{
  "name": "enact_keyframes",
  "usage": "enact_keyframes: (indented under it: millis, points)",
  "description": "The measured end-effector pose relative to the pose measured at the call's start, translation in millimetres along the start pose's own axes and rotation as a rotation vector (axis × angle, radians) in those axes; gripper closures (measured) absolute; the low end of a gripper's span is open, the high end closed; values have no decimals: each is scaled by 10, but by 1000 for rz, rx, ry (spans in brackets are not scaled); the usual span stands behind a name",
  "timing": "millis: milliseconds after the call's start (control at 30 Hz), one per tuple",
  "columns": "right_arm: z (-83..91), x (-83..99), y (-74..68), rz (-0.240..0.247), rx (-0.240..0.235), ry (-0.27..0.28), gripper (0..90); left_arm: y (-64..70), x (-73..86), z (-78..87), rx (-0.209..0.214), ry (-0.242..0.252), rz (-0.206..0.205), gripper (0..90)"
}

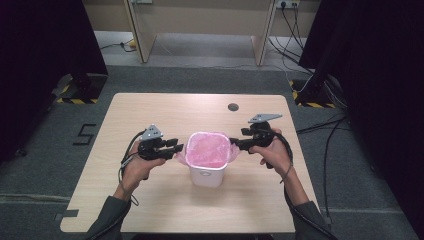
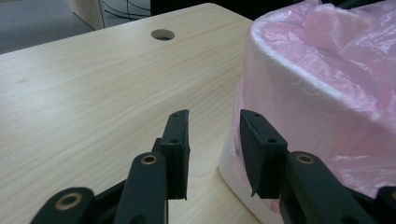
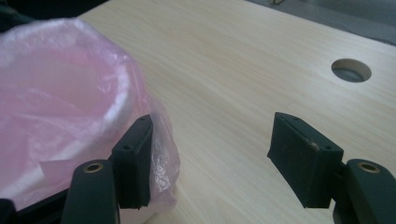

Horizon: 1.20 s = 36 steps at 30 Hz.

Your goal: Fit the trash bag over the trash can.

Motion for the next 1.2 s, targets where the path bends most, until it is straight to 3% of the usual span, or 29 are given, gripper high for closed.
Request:
enact_keyframes:
  millis: [333,433,467,500,600,767,933,1000,1067,1100,1200]
  points:
    - [123,-124,-31,-68,-79,126,347,38,22,-21,-4,-9,-19,648]
    - [148,-195,-74,-85,-112,165,335,57,14,-21,-8,-14,-30,650]
    - [160,-239,-99,-111,-149,191,335,57,14,-20,-9,-14,-29,650]
    - [161,-254,-106,-124,-156,199,336,48,16,-17,-9,-14,-25,647]
    - [182,-273,-98,-122,-133,202,339,33,15,4,-14,-10,-18,623]
    - [395,-209,-192,-6,-28,169,346,4,-41,217,-24,40,13,557]
    - [567,-122,-372,-1,-28,189,349,42,-75,406,-14,77,19,520]
    - [616,-52,-513,4,-26,191,351,116,-52,495,0,81,2,516]
    - [613,-31,-558,8,-25,190,352,146,-36,503,10,81,-5,513]
    - [583,12,-644,15,-18,185,361,211,4,490,36,80,-14,511]
    - [519,69,-682,20,-7,170,404,268,38,454,74,82,-8,508]
Point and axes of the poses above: each handheld gripper's, and its own axes: z roughly backward along the jaws, x roughly out of its underside, y roughly to its right, the point moved 4 cm from there along -z, roughly forward along the jaws, and after that the axes turned 5 degrees about -x, right-handed, at the moved point
